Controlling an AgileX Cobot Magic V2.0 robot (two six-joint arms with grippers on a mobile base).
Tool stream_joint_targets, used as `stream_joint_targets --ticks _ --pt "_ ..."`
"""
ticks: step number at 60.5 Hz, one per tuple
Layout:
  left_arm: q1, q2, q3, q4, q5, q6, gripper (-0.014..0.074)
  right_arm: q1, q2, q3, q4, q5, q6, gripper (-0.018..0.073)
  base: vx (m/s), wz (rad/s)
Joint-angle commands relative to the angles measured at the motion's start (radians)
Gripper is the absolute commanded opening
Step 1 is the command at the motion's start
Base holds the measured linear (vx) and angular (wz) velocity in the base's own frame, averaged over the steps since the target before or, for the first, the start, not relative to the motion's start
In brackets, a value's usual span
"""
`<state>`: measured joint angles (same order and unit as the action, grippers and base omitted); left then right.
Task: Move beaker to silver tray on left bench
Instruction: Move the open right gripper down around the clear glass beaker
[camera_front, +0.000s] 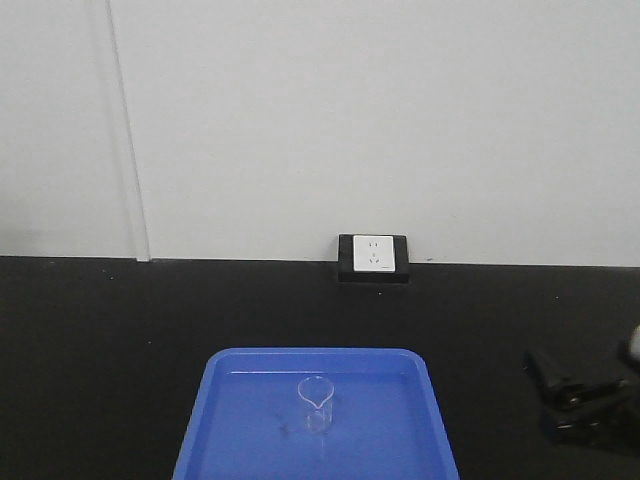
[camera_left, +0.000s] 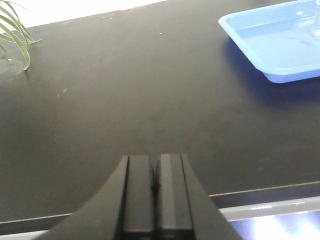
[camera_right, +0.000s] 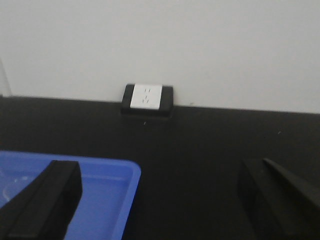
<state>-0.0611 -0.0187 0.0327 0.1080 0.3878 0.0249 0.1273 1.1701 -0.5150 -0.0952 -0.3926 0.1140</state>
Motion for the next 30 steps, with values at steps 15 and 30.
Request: stream_joint_targets --ticks 15,30 --pt "-0.004 -0.008 0.02 -0.001 -0.078 -0.002 0.0001 0.187 0.475 -0.093 -0.209 -0.451 0.117 0.0638 0.0 0.0" --pt "-0.004 -0.008 0.02 -0.001 -0.078 -0.002 0.0001 0.279 0.736 -0.277 -0.212 -0.502 0.124 0.0635 0.0 0.0"
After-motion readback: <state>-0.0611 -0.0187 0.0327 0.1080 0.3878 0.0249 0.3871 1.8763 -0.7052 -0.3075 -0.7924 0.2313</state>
